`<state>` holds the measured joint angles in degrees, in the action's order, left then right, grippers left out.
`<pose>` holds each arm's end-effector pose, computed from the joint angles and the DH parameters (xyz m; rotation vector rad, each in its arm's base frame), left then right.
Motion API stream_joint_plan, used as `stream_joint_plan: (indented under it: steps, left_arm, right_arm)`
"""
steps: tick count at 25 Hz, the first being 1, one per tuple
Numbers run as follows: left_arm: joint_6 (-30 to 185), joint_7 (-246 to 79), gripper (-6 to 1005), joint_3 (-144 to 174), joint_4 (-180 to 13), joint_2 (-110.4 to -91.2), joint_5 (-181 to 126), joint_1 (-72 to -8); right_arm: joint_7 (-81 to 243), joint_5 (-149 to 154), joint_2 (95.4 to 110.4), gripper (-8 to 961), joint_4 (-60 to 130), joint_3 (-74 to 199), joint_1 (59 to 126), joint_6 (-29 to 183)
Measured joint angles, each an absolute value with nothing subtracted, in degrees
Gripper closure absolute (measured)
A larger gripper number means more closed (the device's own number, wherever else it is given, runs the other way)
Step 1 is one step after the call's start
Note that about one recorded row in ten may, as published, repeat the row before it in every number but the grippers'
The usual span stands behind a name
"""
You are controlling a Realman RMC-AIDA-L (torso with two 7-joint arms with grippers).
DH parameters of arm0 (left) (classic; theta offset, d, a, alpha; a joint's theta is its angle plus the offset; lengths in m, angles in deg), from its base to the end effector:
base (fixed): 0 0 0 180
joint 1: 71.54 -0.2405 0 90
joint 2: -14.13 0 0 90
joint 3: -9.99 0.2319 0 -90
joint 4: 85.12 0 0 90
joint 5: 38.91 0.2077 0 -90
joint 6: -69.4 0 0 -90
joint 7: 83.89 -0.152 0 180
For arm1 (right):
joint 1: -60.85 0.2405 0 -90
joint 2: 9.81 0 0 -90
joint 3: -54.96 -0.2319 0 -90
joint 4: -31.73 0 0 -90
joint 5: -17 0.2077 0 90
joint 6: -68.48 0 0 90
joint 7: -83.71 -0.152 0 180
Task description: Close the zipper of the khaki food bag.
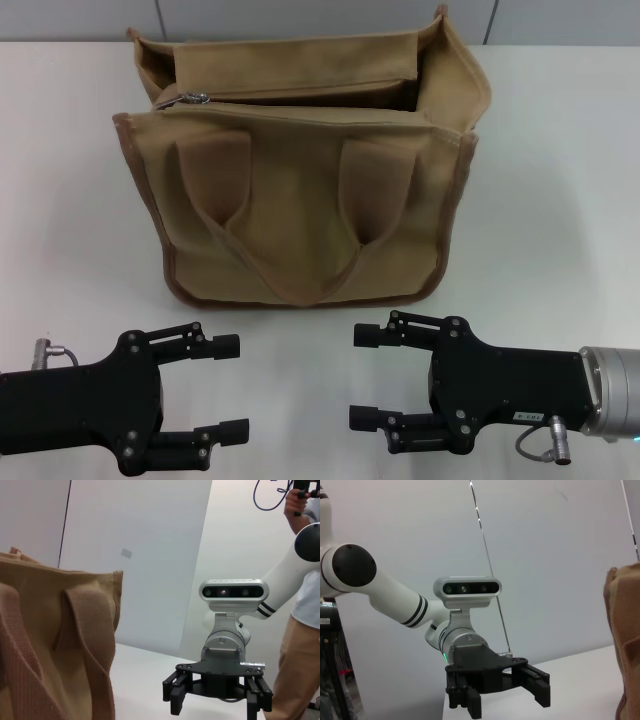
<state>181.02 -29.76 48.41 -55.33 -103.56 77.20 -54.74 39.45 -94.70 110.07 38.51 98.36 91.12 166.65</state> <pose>-0.2742 0.2005 0.0022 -2.8693 -0.3587 -1.0134 0.2256 0.2228 -0.0746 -2.9062 0.3328 1.1340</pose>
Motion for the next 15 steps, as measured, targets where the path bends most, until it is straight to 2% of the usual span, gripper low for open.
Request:
stream_joint_plan:
  steps: [10,15]
  left_arm:
    - [180.46,-31.62,216,45.86,-54.76,-103.52,76.82,-55.21]
    - [180.41,-31.96,217,25.17,-57.86,-104.09,75.9,-55.53]
  right_arm:
    - [39.5,-94.71,110.07,169,38.31,98.15,90.76,166.63]
    - [39.67,-94.71,110.07,169,36.92,96.43,90.83,166.41]
